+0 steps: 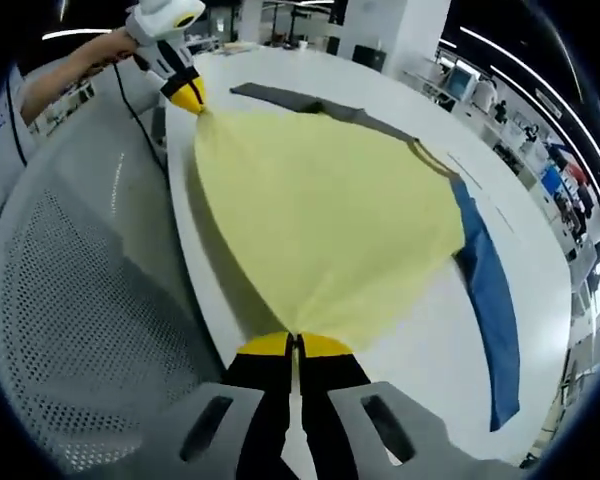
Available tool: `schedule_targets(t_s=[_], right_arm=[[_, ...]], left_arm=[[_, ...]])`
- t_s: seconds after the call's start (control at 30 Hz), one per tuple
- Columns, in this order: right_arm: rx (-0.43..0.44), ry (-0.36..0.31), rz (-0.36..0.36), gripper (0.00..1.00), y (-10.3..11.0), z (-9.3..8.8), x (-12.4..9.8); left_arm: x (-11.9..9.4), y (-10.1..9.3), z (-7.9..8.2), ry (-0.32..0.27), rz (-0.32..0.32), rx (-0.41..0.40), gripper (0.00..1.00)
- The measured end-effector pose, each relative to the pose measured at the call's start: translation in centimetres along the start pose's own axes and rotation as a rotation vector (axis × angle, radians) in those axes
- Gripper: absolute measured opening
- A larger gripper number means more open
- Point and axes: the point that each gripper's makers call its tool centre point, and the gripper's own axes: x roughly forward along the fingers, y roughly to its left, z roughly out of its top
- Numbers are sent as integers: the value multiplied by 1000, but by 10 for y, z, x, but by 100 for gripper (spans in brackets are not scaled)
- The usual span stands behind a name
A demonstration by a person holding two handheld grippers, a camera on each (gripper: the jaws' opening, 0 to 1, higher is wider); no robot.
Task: Fold the garment on the visible template until the final outline fits inside the template.
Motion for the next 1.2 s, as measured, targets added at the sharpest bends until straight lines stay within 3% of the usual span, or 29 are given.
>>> schedule_targets(t_s=[0.17, 0.5, 0.77, 1.2], right_arm=[[0, 23, 45, 2, 11, -4, 8], [51, -8, 141, 2, 32, -1, 14], [51, 7, 161, 2, 40, -2, 19], [48, 50, 164, 2, 40, -10, 15]], left_arm=[[3, 0, -11, 35, -6, -3, 0], [4, 5, -36, 101, -7, -27, 0], [8, 5, -47, 156, -2, -16, 0], [13, -2, -54, 192, -37, -13, 0]])
